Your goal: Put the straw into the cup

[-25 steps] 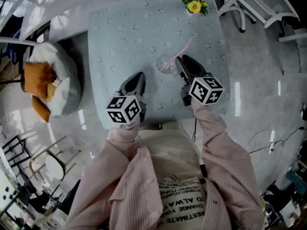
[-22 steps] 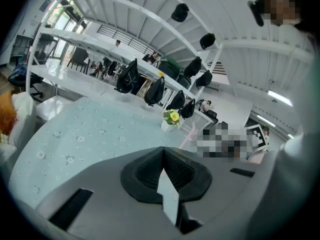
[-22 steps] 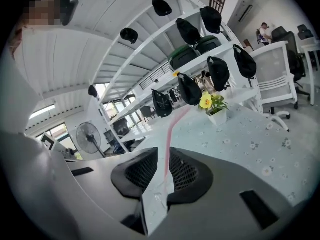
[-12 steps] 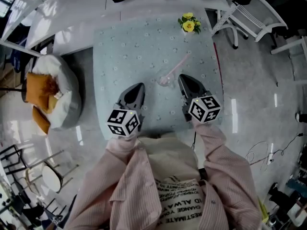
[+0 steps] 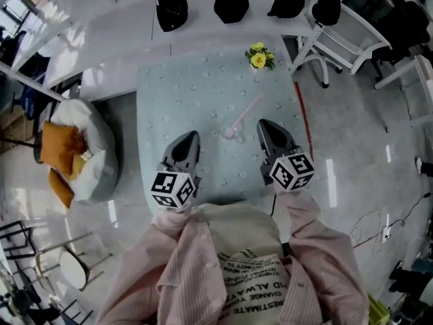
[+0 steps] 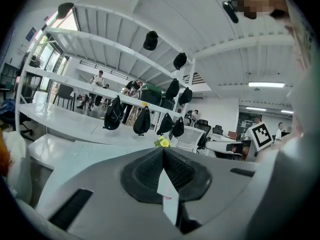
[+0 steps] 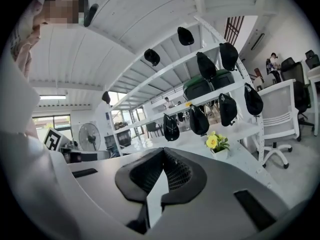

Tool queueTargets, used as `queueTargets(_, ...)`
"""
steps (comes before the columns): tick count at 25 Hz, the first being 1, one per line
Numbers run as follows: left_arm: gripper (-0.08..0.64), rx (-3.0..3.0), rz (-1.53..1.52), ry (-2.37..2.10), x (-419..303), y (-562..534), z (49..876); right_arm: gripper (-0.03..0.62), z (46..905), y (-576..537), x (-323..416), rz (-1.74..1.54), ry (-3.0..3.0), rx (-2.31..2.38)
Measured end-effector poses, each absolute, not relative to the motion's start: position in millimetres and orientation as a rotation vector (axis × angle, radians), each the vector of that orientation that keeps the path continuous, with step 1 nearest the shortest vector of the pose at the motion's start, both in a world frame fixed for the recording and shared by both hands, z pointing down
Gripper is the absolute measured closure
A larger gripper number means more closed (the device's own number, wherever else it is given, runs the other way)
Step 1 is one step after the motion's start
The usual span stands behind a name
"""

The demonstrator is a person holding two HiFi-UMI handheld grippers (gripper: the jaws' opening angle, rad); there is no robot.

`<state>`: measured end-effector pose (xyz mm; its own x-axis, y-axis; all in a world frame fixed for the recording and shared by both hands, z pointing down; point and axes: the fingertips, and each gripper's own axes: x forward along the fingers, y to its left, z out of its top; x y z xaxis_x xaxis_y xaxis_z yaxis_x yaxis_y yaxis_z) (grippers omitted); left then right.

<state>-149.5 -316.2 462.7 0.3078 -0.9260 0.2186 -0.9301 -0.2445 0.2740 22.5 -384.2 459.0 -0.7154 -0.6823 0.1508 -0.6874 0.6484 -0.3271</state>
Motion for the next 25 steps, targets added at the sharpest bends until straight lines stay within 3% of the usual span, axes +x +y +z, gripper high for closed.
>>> queueTargets(11, 0.561, 2.256, -0.040, -1.761, -162.3, -313.8, 433.3, 0.592, 411.8, -385.9, 34.0, 0.487, -2.927, 1.255)
queueTargets(25, 0.561, 2.245, -0.018, -1.796, -171.5, -308.1, 433.7, 0.592, 414.1, -380.8, 40.3, 0.463, -2.931, 1.260)
